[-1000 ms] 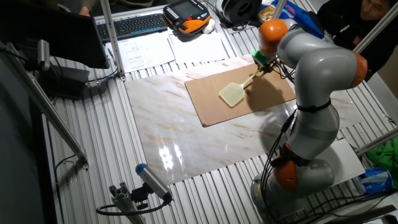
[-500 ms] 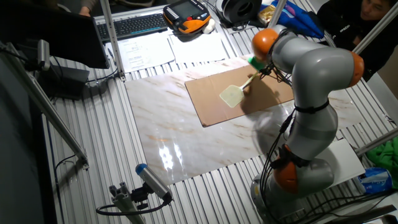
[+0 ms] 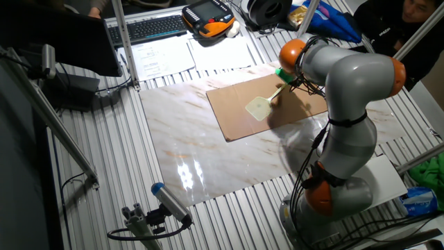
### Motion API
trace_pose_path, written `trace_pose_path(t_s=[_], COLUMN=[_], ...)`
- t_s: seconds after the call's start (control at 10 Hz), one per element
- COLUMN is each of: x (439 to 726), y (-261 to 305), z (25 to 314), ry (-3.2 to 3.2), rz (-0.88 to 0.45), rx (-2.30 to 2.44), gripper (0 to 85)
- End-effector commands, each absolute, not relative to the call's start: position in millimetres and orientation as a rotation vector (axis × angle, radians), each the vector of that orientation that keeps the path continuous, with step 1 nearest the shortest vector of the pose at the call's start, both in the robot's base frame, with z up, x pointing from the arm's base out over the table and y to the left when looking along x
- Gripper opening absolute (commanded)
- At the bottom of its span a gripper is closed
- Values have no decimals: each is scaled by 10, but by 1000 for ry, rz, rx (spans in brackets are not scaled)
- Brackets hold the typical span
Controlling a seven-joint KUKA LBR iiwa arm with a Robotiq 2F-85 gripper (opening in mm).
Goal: Swat with a flyswatter
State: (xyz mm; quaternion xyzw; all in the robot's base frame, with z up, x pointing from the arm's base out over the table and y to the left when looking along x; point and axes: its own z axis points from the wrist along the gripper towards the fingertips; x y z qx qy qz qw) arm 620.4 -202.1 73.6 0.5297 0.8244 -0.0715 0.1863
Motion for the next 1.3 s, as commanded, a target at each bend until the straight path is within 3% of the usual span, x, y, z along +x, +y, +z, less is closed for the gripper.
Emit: trace_pose_path(t_s=[0.0, 0.6, 1.2], x=[6203, 6143, 6021], y=[-2019, -1886, -1584], z=[755, 1116, 1196], ry=[2347, 2538, 2603], rz=[-189, -14, 113], rx=[1507, 1688, 1644], gripper=[0, 0, 0])
